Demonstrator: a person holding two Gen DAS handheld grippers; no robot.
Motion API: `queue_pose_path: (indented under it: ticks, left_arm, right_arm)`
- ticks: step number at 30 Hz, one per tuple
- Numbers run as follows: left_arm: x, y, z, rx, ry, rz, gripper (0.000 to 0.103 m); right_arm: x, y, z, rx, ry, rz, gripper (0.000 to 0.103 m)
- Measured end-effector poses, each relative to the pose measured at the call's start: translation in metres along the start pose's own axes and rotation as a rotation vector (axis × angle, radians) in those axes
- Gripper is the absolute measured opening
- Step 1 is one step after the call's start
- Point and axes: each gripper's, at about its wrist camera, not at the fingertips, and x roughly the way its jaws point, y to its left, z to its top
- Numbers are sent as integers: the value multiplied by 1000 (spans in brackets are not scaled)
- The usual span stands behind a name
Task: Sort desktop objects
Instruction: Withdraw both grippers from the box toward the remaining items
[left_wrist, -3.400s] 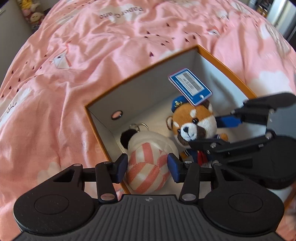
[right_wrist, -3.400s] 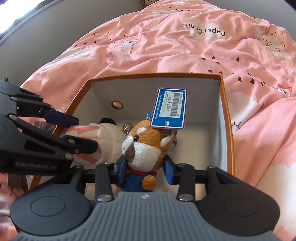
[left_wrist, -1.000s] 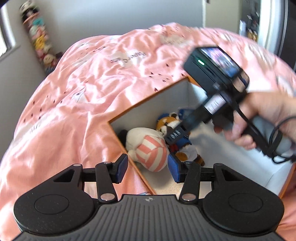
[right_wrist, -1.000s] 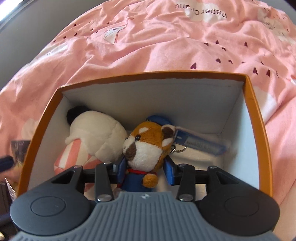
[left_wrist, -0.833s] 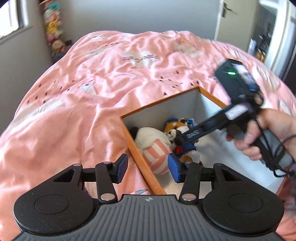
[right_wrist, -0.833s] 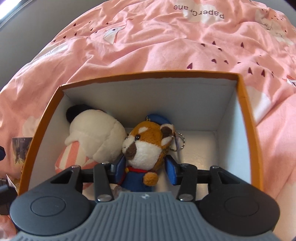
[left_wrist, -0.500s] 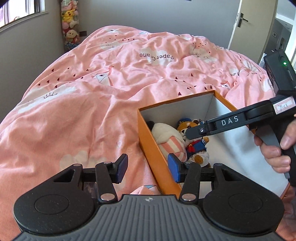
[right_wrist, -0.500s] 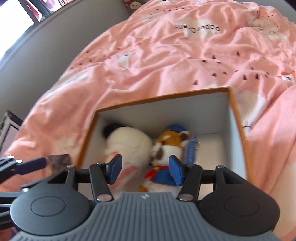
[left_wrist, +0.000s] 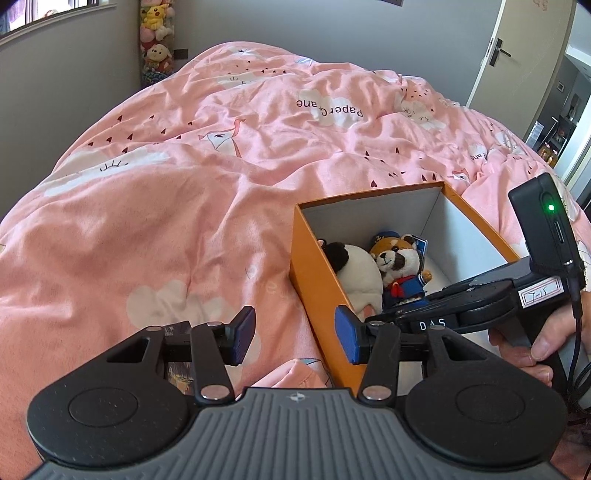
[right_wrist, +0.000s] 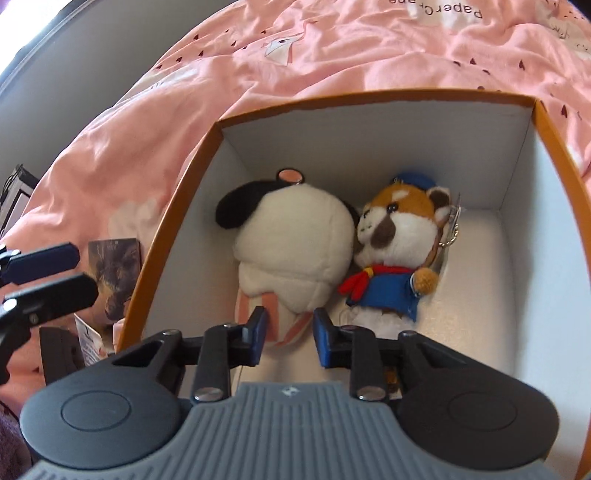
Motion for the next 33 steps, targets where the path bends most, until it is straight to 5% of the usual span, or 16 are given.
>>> queue_pose_path:
  ticks: [13,17,20,33]
  left_arm:
    - [4,-2,-1,0,13,-2,55]
    - [5,1,-1,-14,16,-5,56]
    - [6,1,-2,-17,18,-5,56]
    - [8,6,-2,-30,28,3,56]
  right_arm:
    - [-19,9,5,-152,-67,-49,26]
    - [-34,-1,8,-164,-109,-170,28]
    - [-32,-11,12,-148,-106,-240,39]
    - [-4,-23,17,-77,-51,-148,30]
